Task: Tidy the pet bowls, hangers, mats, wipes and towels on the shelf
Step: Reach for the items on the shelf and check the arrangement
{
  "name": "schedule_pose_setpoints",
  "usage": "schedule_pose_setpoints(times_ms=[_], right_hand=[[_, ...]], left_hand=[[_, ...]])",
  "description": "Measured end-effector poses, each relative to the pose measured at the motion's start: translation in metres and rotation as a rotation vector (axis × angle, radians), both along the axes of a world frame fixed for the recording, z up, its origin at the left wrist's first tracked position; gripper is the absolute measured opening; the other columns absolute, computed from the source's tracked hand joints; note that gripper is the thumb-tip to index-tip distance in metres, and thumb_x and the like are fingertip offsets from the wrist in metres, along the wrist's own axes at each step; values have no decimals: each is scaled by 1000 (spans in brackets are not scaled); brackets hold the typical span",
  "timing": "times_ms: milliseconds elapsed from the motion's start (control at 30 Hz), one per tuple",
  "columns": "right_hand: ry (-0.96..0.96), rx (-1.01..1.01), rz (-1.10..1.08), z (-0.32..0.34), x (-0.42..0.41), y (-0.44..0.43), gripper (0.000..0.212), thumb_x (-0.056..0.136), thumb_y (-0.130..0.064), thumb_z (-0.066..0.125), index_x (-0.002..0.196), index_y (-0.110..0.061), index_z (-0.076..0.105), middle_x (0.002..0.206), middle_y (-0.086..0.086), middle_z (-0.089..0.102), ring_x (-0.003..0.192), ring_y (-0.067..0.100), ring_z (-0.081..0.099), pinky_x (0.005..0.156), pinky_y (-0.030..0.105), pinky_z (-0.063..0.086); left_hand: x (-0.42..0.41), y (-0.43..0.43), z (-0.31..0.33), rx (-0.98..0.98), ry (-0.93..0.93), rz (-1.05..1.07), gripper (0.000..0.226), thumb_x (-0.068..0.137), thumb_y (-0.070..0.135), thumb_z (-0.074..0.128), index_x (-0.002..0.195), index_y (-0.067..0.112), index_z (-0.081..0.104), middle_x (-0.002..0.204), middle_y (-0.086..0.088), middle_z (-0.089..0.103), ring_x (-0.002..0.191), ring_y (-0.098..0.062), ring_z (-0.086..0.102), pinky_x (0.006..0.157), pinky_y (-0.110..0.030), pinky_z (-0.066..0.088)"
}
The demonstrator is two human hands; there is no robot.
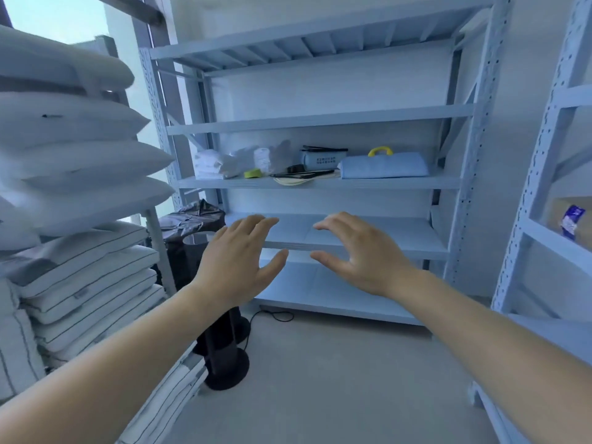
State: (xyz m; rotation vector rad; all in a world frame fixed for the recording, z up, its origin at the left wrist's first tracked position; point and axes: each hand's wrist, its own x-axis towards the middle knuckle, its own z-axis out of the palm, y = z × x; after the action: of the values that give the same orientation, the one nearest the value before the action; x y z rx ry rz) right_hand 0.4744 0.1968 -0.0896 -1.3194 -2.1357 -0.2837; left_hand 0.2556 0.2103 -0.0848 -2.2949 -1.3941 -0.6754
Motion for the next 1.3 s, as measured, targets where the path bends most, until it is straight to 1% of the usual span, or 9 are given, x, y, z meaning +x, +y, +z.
schedule_pose_setpoints(times_ms=[133, 233, 367, 500, 567, 700, 967, 1167, 1300], right_hand=[[1, -64, -84, -12, 59, 13, 48, 90, -53, 48, 127, -22, 50, 125, -9, 52, 115, 12, 50, 90, 33, 45], [18, -108, -170, -19, 105, 23, 52, 89, -58, 43, 126, -23, 50, 123, -10, 52, 114, 11, 50, 91, 32, 44], [34, -127, -255, -33, 163, 38, 67, 80, -68, 25, 122, -25, 52, 119, -13, 53, 111, 8, 50, 85, 26, 41], [31, -161, -320, -44, 219, 65, 63, 81, -68, 27, 121, -26, 53, 119, -15, 52, 113, 7, 49, 89, 28, 43], [26, -173, -339, -47, 247, 88, 57, 85, -65, 34, 121, -25, 53, 122, -14, 51, 115, 7, 48, 91, 29, 43], [22, -188, -375, -50, 298, 142, 43, 92, -53, 42, 124, -26, 51, 128, -15, 49, 119, 7, 46, 93, 35, 44], [36, -237, -387, -49, 389, 235, 43, 93, -52, 41, 126, -25, 49, 128, -15, 47, 119, 6, 45, 92, 32, 45], [21, -244, -382, -56, 435, 299, 43, 94, -51, 41, 127, -24, 49, 128, -14, 48, 120, 7, 45, 92, 30, 43], [51, -231, -347, -59, 460, 359, 43, 93, -52, 42, 125, -25, 50, 126, -15, 49, 119, 7, 46, 92, 34, 45]], left_hand=[[61, 32, -13, -46, 43, -99, 76, 78, 65, 13, 139, 26, 38, 137, 7, 45, 123, -16, 45, 103, -33, 33], [109, 57, -19, -60, 65, -171, 75, 77, 64, 14, 136, 26, 42, 135, 7, 48, 122, -17, 47, 100, -32, 34], [171, 91, -28, -81, 71, -267, 74, 77, 63, 14, 132, 25, 46, 131, 6, 51, 120, -17, 49, 98, -31, 36], [230, 130, -39, -89, 61, -338, 73, 77, 63, 14, 130, 27, 48, 128, 8, 52, 116, -16, 50, 96, -29, 36], [258, 156, -42, -96, 67, -360, 73, 77, 64, 13, 130, 27, 48, 127, 8, 52, 116, -16, 50, 96, -30, 36], [317, 218, -44, -61, 94, -380, 73, 79, 62, 13, 128, 24, 51, 123, 5, 57, 111, -19, 54, 96, -33, 37], [419, 321, -39, -85, 91, -389, 73, 79, 62, 12, 127, 24, 52, 122, 6, 58, 109, -18, 55, 97, -33, 36], [458, 385, -49, -120, 114, -382, 73, 78, 63, 10, 127, 27, 51, 123, 8, 58, 110, -17, 55, 100, -32, 35], [482, 439, -58, -138, 101, -348, 74, 77, 64, 10, 127, 28, 51, 123, 7, 58, 110, -17, 55, 100, -33, 35]])
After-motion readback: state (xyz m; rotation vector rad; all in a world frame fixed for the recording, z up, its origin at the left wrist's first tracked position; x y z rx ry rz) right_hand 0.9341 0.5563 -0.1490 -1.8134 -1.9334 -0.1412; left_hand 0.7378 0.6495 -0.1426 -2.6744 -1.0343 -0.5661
